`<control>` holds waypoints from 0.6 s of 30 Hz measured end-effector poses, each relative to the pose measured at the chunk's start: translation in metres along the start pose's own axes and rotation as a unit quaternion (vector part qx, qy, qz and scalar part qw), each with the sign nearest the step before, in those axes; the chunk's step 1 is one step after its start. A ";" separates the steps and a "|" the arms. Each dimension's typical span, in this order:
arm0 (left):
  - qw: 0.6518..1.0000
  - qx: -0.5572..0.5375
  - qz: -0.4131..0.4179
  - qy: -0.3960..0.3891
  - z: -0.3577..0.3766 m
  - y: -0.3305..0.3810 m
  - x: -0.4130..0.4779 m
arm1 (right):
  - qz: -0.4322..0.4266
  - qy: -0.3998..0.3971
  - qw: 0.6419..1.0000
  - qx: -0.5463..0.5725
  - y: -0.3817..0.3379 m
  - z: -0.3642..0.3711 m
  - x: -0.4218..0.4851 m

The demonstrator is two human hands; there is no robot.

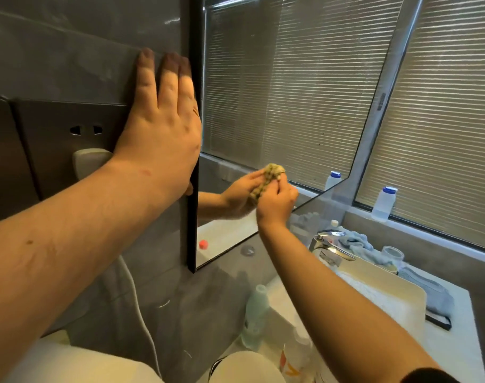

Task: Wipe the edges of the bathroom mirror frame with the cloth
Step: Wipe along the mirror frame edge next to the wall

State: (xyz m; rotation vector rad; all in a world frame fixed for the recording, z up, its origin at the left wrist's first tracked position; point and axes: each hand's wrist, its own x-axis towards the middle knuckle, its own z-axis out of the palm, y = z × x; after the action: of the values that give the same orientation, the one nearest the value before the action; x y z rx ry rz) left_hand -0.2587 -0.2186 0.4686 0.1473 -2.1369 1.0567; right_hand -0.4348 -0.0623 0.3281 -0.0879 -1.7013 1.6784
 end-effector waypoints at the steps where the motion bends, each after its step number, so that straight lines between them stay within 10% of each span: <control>1: 1.000 -0.003 0.001 0.002 0.000 0.000 0.000 | 0.013 0.012 1.000 -0.004 0.004 0.000 0.016; 10: 1.000 0.002 0.009 0.020 0.005 0.003 0.002 | 0.272 0.027 0.959 0.074 0.046 -0.027 0.093; 18: 1.000 -0.001 0.013 0.008 0.000 0.002 0.002 | 0.331 0.011 0.943 0.040 0.078 -0.044 0.079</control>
State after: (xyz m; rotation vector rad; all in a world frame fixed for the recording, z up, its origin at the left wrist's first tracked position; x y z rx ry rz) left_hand -0.2609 -0.2171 0.4688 0.1097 -2.1309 1.0665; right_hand -0.5027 0.0275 0.2880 -0.7041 -1.6850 2.2069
